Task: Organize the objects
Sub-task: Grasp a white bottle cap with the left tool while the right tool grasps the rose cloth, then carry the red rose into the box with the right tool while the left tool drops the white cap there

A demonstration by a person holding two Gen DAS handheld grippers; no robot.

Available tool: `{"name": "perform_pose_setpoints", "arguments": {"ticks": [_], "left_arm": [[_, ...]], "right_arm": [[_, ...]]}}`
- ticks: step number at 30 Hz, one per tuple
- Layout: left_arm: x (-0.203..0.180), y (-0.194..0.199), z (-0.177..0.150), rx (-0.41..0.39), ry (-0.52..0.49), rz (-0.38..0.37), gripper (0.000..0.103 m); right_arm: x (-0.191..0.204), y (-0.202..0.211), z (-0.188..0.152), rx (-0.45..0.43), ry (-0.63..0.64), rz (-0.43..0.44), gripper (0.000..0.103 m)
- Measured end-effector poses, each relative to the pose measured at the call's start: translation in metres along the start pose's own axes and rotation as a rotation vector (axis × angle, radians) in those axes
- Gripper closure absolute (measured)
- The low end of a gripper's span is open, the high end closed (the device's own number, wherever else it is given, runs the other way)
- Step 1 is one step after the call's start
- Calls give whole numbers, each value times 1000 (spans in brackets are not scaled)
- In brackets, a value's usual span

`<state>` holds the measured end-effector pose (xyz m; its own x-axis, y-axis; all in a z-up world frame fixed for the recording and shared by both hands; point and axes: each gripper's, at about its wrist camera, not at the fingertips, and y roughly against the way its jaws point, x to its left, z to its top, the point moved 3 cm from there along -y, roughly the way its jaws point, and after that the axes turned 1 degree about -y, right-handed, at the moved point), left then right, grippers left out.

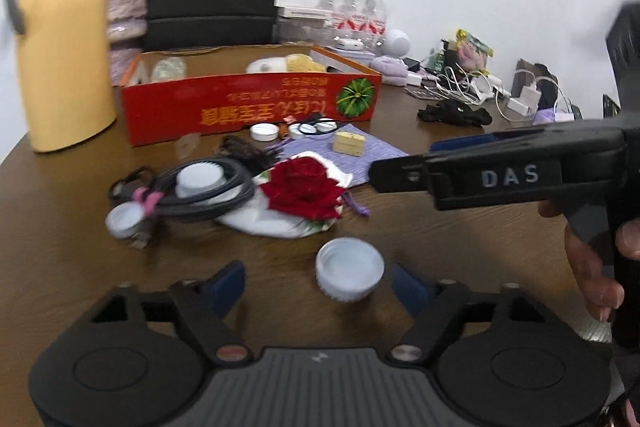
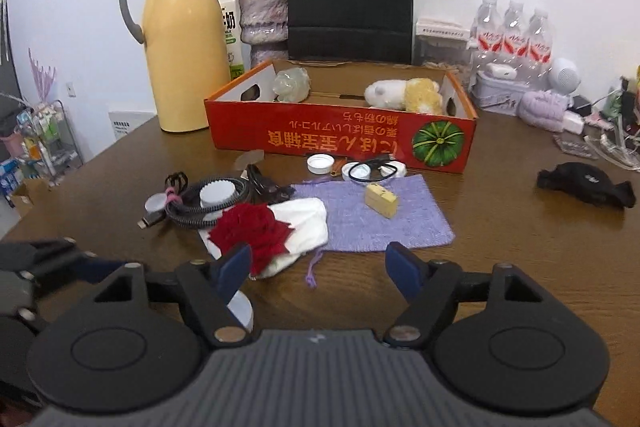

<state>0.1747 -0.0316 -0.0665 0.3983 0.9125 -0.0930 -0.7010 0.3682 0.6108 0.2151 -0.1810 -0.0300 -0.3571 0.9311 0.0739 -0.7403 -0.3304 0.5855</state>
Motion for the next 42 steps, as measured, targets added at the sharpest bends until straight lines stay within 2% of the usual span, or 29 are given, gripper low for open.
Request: {"name": "perform_pose_setpoints", "arguments": {"ticks": [2, 4, 5, 9, 10, 11, 14, 18, 23, 30, 35, 39, 42], "left_arm": [[-4, -8, 2, 4, -27, -16, 37], [-7, -15, 2, 3, -52, -21, 51], [-9, -16, 2, 6, -71, -18, 63], [-3, -14, 0, 0, -50, -5, 64], [0, -12, -1, 1, -46, 21, 64], [2, -10, -2, 5, -41, 41, 64], [12, 0, -4, 8, -4, 80, 64], [16, 19, -3, -14, 29, 118, 64], [9, 43, -8, -25, 56, 125, 64], [-16, 80, -10, -69, 35, 100, 64], [-25, 90, -13, -73, 25, 90, 64], [-20, 88, -11, -64, 41, 65, 64], [-6, 83, 16, -95, 37, 62, 64]], "right_arm": [[0, -8, 3, 5, 0, 15, 26], [3, -17, 5, 13, 5, 38, 26], [6, -22, 7, 17, 7, 54, 27], [16, -48, 12, 37, 13, 133, 32], [18, -55, 13, 40, 15, 153, 37], [21, -62, 12, 48, 16, 167, 48], [31, -72, 11, 64, 36, 193, 66], [35, -52, 10, 29, 63, 153, 68], [22, 3, 5, -38, 28, 114, 69], [9, 68, -44, -4, -6, 65, 68], [1, 85, -65, 17, -75, 51, 68], [-1, 85, -57, -12, -70, 38, 68], [-5, 78, -43, -31, -65, 30, 68]]}}
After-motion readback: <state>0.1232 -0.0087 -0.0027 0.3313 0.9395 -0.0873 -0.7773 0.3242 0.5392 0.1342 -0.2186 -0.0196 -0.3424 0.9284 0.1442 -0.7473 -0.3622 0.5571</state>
